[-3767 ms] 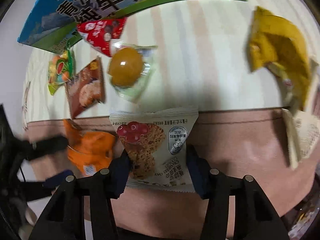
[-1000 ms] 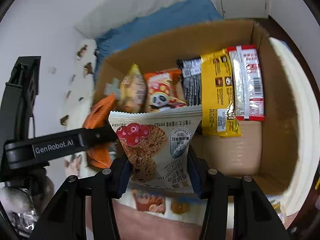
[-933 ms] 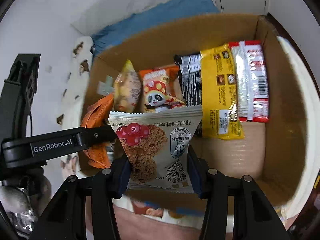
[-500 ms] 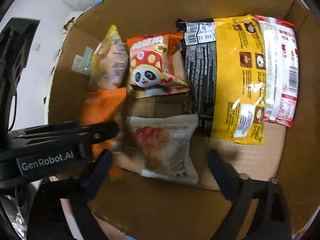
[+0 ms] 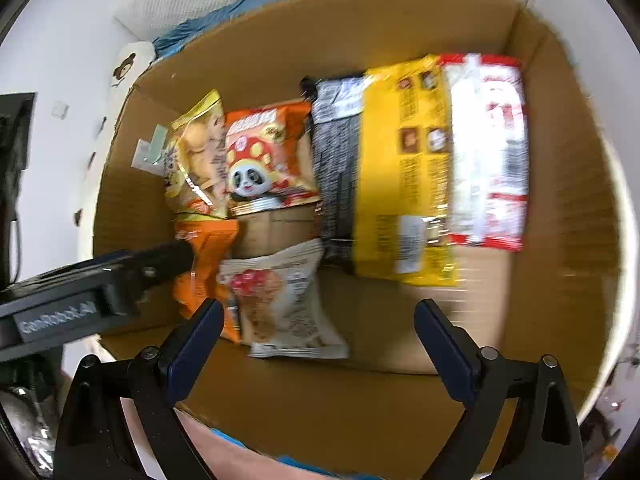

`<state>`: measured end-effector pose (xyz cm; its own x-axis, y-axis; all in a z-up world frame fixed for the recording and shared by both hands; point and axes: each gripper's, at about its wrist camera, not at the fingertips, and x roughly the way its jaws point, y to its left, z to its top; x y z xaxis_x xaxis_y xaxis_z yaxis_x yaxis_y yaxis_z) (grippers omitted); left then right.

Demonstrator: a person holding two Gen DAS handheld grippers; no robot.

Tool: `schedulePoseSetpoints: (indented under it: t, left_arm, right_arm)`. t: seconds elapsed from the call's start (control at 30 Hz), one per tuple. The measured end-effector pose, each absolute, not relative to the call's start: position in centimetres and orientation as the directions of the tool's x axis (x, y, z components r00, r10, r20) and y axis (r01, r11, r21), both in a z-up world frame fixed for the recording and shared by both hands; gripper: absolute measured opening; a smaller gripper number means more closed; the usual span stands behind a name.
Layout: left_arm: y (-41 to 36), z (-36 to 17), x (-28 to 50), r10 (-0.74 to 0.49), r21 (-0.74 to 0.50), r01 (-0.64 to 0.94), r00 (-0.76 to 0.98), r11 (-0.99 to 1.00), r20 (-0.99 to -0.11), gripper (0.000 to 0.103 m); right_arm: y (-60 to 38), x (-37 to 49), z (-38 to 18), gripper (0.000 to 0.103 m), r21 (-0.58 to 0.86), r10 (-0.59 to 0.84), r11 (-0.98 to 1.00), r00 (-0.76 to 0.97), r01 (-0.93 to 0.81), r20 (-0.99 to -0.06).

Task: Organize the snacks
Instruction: 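Carry both packets into the box and open both tools, then lift both tools out of the box back toward the bed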

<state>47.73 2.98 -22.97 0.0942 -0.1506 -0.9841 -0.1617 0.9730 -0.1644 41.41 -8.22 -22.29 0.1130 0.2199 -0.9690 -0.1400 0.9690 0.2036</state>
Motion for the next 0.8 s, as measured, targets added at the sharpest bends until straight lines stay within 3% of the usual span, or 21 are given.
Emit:
schedulePoseSetpoints:
  t: [0.8]
  left_arm:
    - [1.6, -13.3, 34.1, -0.052, -0.103, -0.078, 0.487, 0.992, -0.872, 0.09]
  right_arm:
    - [-11.9, 29.7, -10.7, 0.098, 0.084, 0.153, 0.982, 0.444, -0.171, -0.883]
